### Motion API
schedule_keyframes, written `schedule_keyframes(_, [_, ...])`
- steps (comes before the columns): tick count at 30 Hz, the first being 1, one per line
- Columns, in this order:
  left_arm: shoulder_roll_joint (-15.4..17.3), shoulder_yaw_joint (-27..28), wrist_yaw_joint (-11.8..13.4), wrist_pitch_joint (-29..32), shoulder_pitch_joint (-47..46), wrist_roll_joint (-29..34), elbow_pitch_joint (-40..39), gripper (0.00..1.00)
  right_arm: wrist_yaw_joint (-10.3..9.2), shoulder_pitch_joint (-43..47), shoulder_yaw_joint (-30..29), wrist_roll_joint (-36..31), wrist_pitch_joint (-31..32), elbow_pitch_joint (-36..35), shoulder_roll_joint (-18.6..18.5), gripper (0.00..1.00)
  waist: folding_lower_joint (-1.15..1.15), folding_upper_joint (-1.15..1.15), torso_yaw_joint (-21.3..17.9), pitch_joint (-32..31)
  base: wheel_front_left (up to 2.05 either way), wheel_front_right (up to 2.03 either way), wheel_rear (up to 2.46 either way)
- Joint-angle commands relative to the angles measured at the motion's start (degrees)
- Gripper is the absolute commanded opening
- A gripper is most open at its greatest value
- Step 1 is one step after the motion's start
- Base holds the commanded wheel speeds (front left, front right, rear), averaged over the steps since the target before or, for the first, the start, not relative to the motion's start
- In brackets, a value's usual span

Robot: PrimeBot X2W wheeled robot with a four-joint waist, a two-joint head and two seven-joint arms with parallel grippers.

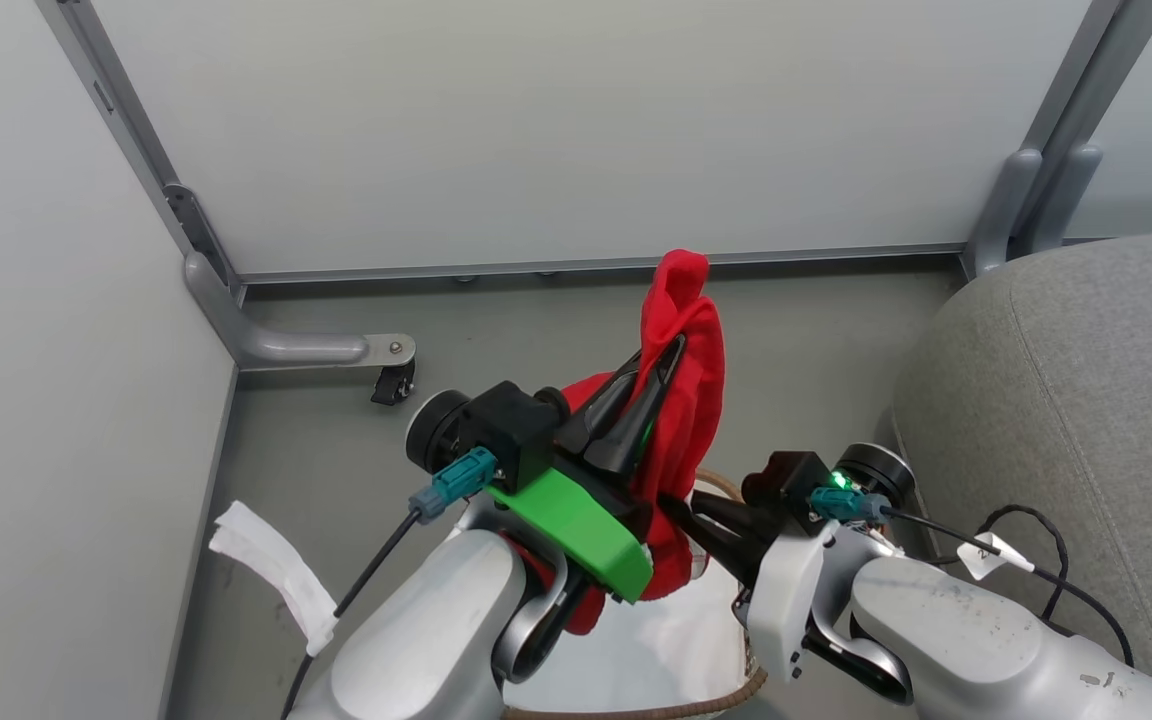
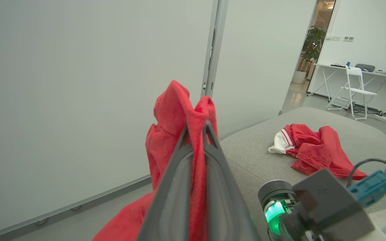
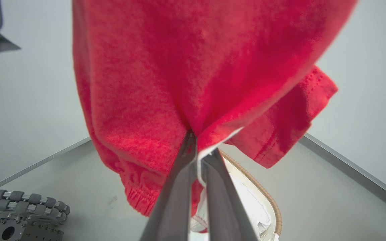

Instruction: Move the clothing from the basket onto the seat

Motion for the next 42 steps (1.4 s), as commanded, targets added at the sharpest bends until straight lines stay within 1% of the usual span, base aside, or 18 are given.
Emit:
schedule_keyframes(1, [-0.03,0.4,-0.15,-0.22,-0.77,-0.33,0.14,0.0,-0.08,-0.05,0.18,0.23,-0.27,0.03,-0.31,0.0,0.0,0.0,-0.12,0.0,0.0,0.0,0.0])
schedule_keyframes(17, [-0.05,1.28,-0.15,-0.22,-0.17,0.4,0.55,0.0,-0.08,0.56,-0.58,0.9,-0.27,-0.47,-0.1,0.0,0.0,0.0,-1.41,0.52,0.0,0.0,0.0])
schedule_keyframes(19, [-0.05,2.14,-0.01,-0.22,-0.12,0.94,-0.07,0.0,-0.08,0.44,-1.06,0.95,-0.27,-0.58,0.04,0.0,0.0,0.0,-1.64,0.71,0.0,0.0,0.0])
schedule_keyframes(20, [-0.05,2.53,0.02,-0.22,0.17,1.25,-0.22,0.31,-0.08,0.49,-1.35,0.77,-0.27,-0.71,0.06,0.0,0.0,0.0,-1.82,0.77,0.0,0.0,0.0])
schedule_keyframes(21, [-0.04,2.65,0.06,-0.22,0.61,1.2,0.04,1.0,-0.08,0.69,-1.66,0.63,-0.27,-0.82,0.07,0.0,0.0,0.0,-2.03,0.77,0.0,0.0,0.0])
schedule_keyframes(24, [-0.02,3.92,0.22,-0.13,1.31,2.41,-0.1,1.0,-0.08,1.25,-3.0,0.01,-0.27,-1.59,0.15,0.0,0.0,0.0,-3.25,1.04,0.0,0.0,0.0])
schedule_keyframes(28, [0.45,5.36,0.35,-0.12,2.23,3.51,1.26,1.0,-0.08,2.33,-6.86,-1.3,-0.28,-3.48,0.4,0.0,0.0,0.0,-6.35,1.36,0.0,0.0,0.0])
schedule_keyframes(32, [1.09,6.48,0.22,-0.11,3.09,4.71,3.38,1.0,-0.08,4.34,-10.0,-2.94,-0.28,-5.8,0.64,0.0,0.0,0.0,-11.17,1.72,0.0,0.0,0.0])
schedule_keyframes(36, [1.38,7.72,0.03,-0.11,3.49,5.42,4.73,1.0,-0.08,6.01,-12.86,-4.46,-0.28,-8.35,1.05,0.0,0.0,0.0,-16.92,2.33,0.0,0.0,0.0])
schedule_keyframes(42, [2.09,9.49,-0.09,-0.1,4.41,6.06,5.67,1.0,-0.08,7.92,-14.96,-5.84,-0.28,-11.09,1.4,0.0,0.0,0.0,-25.62,3.21,0.0,0.0,0.0])
